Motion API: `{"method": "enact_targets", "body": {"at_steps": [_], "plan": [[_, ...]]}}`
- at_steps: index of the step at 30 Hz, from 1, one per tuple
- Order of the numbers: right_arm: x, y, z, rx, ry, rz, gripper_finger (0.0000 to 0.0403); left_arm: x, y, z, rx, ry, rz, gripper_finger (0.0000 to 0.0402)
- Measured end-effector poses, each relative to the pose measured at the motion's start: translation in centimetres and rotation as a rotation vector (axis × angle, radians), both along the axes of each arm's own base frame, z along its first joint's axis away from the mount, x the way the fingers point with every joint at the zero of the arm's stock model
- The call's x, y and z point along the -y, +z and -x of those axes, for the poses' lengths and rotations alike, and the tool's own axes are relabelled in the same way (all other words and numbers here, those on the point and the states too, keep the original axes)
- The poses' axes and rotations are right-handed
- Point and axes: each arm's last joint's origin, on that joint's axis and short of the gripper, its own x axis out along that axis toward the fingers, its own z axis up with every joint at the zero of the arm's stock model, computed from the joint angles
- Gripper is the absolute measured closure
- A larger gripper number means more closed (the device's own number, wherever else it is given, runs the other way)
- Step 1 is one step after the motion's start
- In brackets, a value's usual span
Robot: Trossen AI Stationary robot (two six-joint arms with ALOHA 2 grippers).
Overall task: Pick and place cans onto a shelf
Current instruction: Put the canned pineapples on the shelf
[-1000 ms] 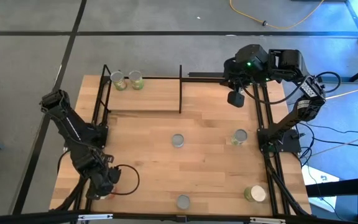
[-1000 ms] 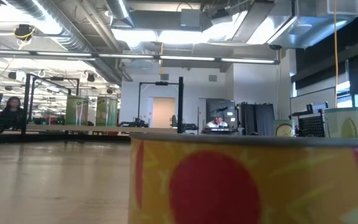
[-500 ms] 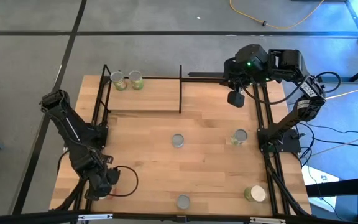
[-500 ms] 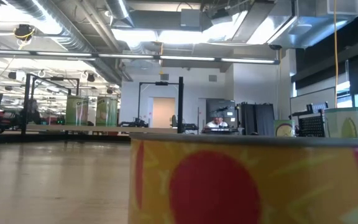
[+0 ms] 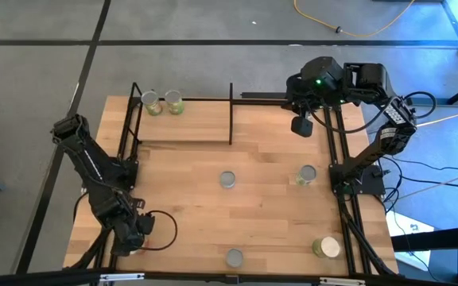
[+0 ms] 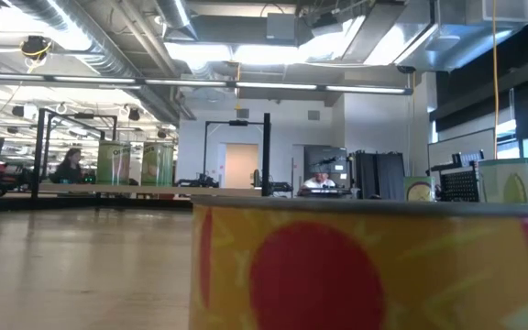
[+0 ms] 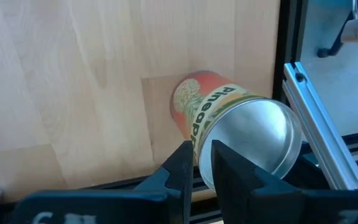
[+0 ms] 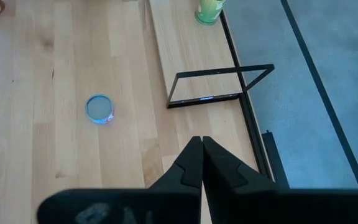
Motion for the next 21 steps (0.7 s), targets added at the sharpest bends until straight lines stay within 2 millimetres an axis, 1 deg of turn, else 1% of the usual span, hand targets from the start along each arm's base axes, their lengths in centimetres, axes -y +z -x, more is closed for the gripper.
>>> {"method": "enact_targets", "body": {"at_steps": [8,18,21], "plan": [[0.0,0.0,0.0,-0.004,0.013,0.011,0.0396,-0.1,-0.9,0.2,-0.015,0.016,-0.005,0.0351],[0.0,0.0,0.0,-0.004,0.013,0.011,0.0396,-0.2,-1.1,0.3,0.004,0.02,-0.026,0.0352],[0.0,0.0,0.0,-0.004,0.013,0.011,0.0396,-0.3,-1.4,0.4,-0.014,0.033,-0.023,0.0365]]}}
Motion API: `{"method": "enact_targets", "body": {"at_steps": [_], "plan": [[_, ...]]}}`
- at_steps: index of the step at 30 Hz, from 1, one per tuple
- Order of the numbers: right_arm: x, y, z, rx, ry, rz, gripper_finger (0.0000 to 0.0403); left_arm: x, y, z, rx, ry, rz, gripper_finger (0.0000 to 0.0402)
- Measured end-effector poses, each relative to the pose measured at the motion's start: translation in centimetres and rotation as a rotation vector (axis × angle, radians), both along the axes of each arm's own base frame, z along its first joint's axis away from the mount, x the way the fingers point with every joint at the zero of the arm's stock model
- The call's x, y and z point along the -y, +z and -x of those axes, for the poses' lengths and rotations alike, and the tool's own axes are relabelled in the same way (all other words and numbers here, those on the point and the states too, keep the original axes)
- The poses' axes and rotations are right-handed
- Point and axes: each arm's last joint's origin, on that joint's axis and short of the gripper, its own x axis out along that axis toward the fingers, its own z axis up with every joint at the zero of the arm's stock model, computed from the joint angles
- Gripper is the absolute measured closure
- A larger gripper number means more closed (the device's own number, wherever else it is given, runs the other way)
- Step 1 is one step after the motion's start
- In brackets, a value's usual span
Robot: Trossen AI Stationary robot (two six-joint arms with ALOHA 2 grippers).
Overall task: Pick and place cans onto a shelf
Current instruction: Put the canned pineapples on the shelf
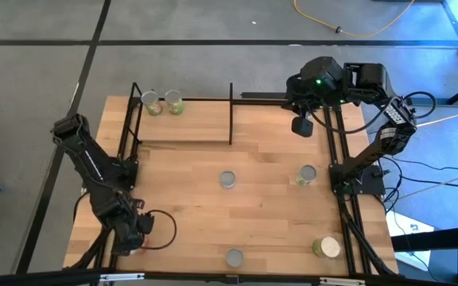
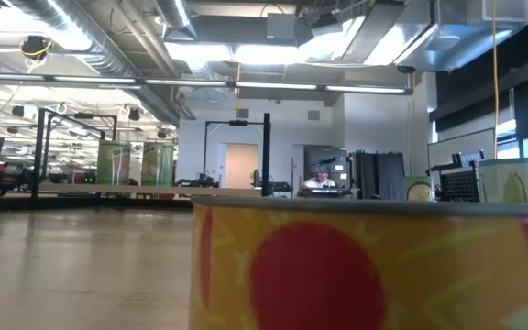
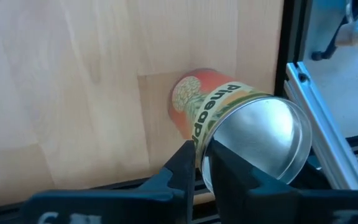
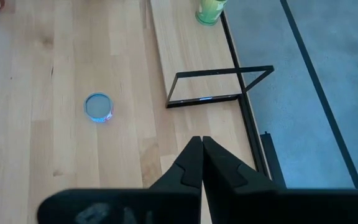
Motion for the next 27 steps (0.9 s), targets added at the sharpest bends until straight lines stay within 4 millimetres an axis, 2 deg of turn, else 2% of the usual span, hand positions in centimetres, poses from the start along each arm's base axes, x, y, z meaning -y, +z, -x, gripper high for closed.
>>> {"method": "enact_targets", "body": {"at_steps": [4,10,15,22,27], "plan": [[0.0,0.0,0.0,0.0,-0.001,-0.001,0.0396,0.0,-0.3,-0.1,-0.007,0.003,0.025,0.0396],[0.0,0.0,0.0,0.001,-0.001,-0.001,0.0396,0.2,0.0,-0.2,-0.003,0.014,0.03,0.0399],[0.0,0.0,0.0,0.003,-0.002,-0.001,0.0396,-0.3,0.9,-1.2,0.02,0.078,0.02,0.0401],[0.0,0.2,-0.2,0.032,-0.002,0.006,0.0396,-1.8,3.7,-2.0,0.09,0.158,0.037,0.0401],[0.0,0.2,-0.2,0.031,-0.002,0.006,0.0396,-3.9,7.1,-2.0,0.146,0.239,0.015,0.0401]]}}
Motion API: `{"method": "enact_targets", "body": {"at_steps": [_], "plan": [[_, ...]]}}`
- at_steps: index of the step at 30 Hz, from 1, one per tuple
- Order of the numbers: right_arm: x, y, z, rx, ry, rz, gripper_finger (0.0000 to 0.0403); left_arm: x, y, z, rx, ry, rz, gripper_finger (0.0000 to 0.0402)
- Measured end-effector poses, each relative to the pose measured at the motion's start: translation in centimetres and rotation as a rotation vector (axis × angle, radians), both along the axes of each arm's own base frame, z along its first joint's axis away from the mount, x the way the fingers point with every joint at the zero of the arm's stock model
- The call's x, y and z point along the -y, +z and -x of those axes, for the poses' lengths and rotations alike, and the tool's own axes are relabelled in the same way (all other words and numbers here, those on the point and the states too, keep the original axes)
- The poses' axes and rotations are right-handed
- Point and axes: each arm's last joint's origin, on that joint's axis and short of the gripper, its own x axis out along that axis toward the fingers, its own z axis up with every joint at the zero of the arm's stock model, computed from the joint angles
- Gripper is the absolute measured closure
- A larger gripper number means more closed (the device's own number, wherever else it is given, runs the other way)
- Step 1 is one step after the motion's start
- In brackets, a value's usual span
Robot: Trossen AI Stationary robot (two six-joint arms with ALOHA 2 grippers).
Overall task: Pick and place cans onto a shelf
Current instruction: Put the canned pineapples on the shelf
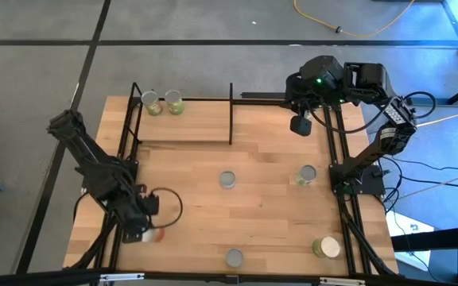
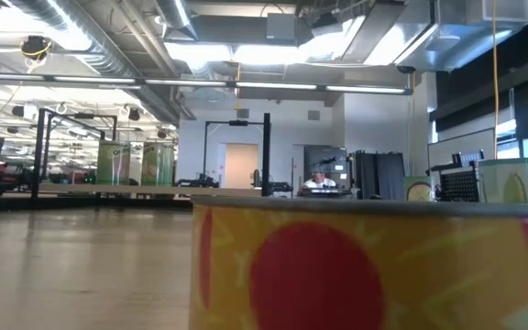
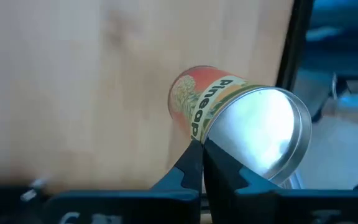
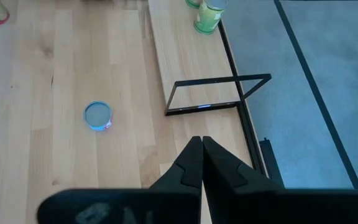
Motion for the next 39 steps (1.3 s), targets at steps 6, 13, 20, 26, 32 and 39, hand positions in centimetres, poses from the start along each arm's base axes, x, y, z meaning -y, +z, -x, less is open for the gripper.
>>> {"method": "enact_targets", "body": {"at_steps": [6,13,20,26,32,39], "plan": [[0.0,0.1,-0.1,0.009,0.0,0.002,0.0396,-3.9,5.0,0.1,0.114,0.268,-0.075,0.0401],[0.1,0.4,-0.4,0.052,0.0,0.013,0.0396,-8.4,8.6,0.3,0.144,0.606,-0.243,0.0401],[0.2,0.5,-0.5,0.07,-0.009,0.03,0.0396,-12.5,8.5,-0.5,0.142,0.765,-0.32,0.0401],[0.2,0.5,-0.5,0.065,-0.027,0.05,0.0396,-16.4,7.4,-0.8,0.061,0.863,-0.42,0.0401],[0.3,0.5,-0.5,0.061,-0.038,0.063,0.0396,-20.0,5.2,-0.3,-0.099,0.916,-0.479,0.0401],[0.3,0.5,-0.5,0.061,-0.037,0.064,0.0396,-23.0,3.0,0.8,-0.23,0.952,-0.511,0.0402]]}}
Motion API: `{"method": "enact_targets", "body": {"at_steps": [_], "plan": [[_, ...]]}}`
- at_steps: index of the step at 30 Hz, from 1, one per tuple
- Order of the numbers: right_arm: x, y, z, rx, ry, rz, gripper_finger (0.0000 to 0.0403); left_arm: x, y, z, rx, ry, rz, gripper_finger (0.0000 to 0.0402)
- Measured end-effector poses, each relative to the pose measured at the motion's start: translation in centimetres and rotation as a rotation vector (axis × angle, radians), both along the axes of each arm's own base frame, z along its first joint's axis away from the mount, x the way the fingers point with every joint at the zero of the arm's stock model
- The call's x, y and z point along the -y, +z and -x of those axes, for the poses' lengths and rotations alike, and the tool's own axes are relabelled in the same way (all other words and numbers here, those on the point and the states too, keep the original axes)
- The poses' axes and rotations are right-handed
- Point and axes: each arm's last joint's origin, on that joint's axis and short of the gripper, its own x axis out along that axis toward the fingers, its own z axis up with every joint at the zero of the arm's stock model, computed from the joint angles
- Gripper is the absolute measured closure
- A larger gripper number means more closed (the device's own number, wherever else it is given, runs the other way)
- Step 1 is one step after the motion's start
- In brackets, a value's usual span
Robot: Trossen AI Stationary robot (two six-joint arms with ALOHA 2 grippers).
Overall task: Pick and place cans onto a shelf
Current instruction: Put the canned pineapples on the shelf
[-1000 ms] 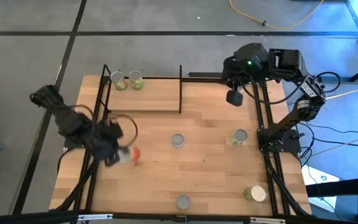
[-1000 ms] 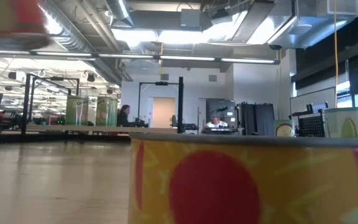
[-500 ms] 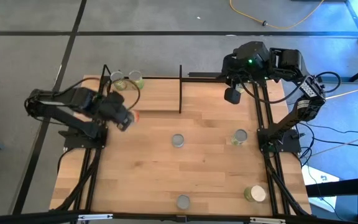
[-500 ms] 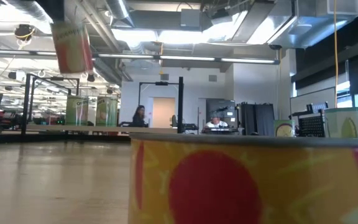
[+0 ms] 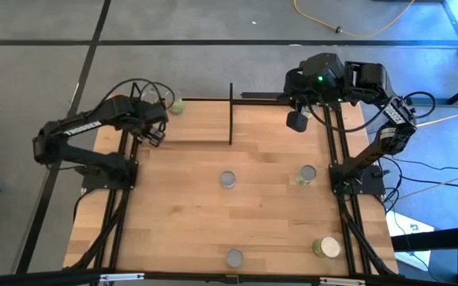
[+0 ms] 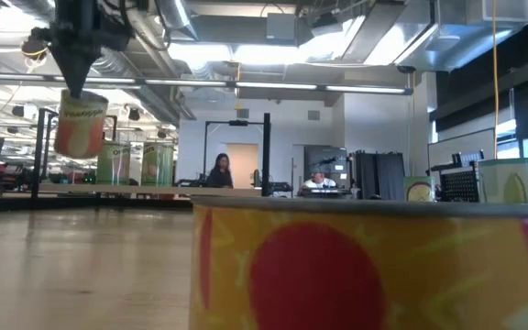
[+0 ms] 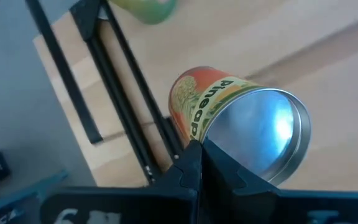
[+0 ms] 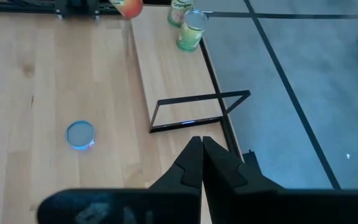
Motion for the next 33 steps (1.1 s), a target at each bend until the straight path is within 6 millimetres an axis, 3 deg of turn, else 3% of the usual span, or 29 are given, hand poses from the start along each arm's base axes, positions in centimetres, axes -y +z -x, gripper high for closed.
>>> {"method": "enact_targets", "body": {"at_steps": [7,15,33], "plan": [[0.0,0.0,0.0,-0.001,0.0,0.0,0.0396,-2.7,-1.3,0.4,0.012,0.039,-0.043,0.0401],[0.0,0.0,0.0,-0.003,0.002,0.002,0.0396,-4.2,-3.8,0.8,0.006,0.058,0.024,0.0401],[0.0,0.0,0.0,-0.003,0.002,0.003,0.0396,-5.9,-4.0,2.0,0.021,0.059,0.031,0.0397]]}}
